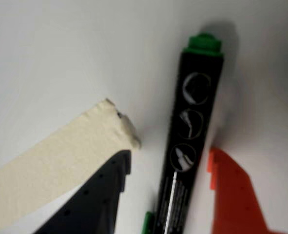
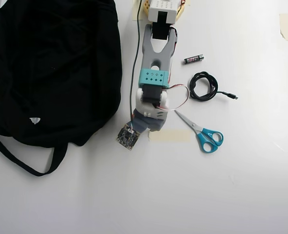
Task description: Put the green marker into the black bag
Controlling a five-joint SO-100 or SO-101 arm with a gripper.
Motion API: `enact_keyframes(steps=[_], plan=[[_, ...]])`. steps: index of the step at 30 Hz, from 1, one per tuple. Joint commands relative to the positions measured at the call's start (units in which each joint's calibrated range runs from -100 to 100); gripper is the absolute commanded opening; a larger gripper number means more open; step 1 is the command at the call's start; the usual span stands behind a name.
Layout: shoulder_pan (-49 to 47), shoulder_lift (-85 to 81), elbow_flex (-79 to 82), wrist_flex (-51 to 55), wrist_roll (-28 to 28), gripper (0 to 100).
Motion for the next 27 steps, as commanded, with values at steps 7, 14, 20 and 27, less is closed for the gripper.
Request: enact_keyframes(steps=[7, 14, 20, 27], plan=[[-1.19, -0.4, -0.8, 3.21, 0.42, 21], [-1.19, -0.4, -0.8, 3.55, 0.42, 20], [-1.19, -0.4, -0.08, 3.55, 0.42, 20], [-1.49, -0.4, 1.18, 3.64, 0.42, 18]])
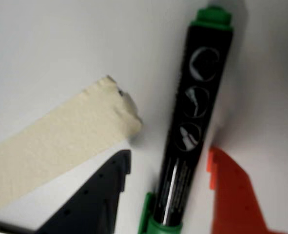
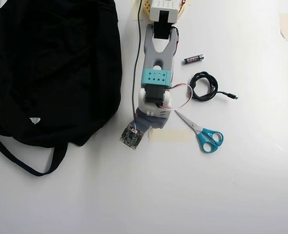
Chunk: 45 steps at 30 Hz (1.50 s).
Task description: Put the green marker into the black bag
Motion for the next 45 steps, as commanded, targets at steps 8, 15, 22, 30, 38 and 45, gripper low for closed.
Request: enact_keyframes(steps=[8, 15, 22, 30, 38, 45], plan=[[-0.68, -0.23, 0.64, 0.46, 0.08, 15], [-0.68, -0.23, 0.64, 0.46, 0.03, 15], [-0.68, -0.23, 0.64, 0.55, -0.08, 14], [-0.68, -0.23, 0.64, 0.55, -0.08, 10], [-0.68, -0.23, 0.64, 0.55, -0.03, 4], [-0.68, -0.23, 0.64, 0.55, 0.08, 2]])
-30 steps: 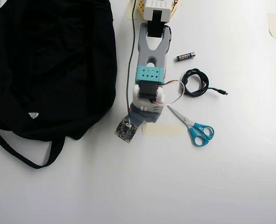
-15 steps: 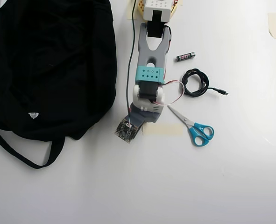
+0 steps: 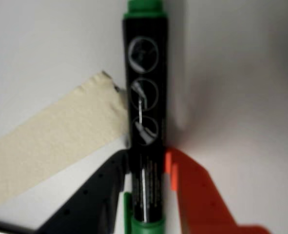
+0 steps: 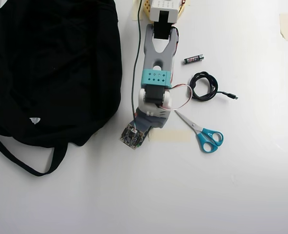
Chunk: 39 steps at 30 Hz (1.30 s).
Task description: Put the green marker into the black bag
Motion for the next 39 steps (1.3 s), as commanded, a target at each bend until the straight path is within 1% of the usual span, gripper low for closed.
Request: enact_keyframes(steps=[1, 20, 25, 31, 39], plan=[[-0.68, -0.23, 0.18, 0.12, 0.27, 2], [-1.73, -1.56, -0.54, 1.49, 0.27, 2], [-1.81, -1.89, -3.77, 5.89, 0.27, 2], [-1.81, -1.89, -11.77, 12.86, 0.27, 2], [-2.03, -1.89, -18.33, 17.6, 0.33, 2]])
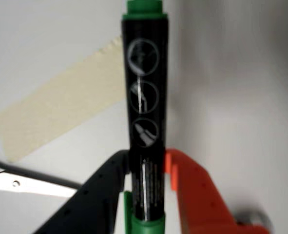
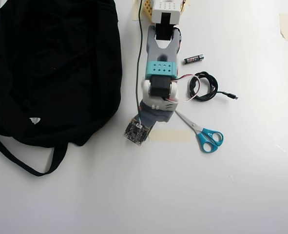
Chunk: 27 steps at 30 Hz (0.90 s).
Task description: Put the green marker into the black bag
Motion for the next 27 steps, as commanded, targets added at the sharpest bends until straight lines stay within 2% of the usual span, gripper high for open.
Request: enact_keyframes(steps=[1, 12, 27], plan=[[-0.63, -2.14, -3.63, 1.63, 0.33, 2], [-0.63, -2.06, -3.63, 1.63, 0.43, 2], [-2.5, -2.06, -7.22, 1.63, 7.25, 2]])
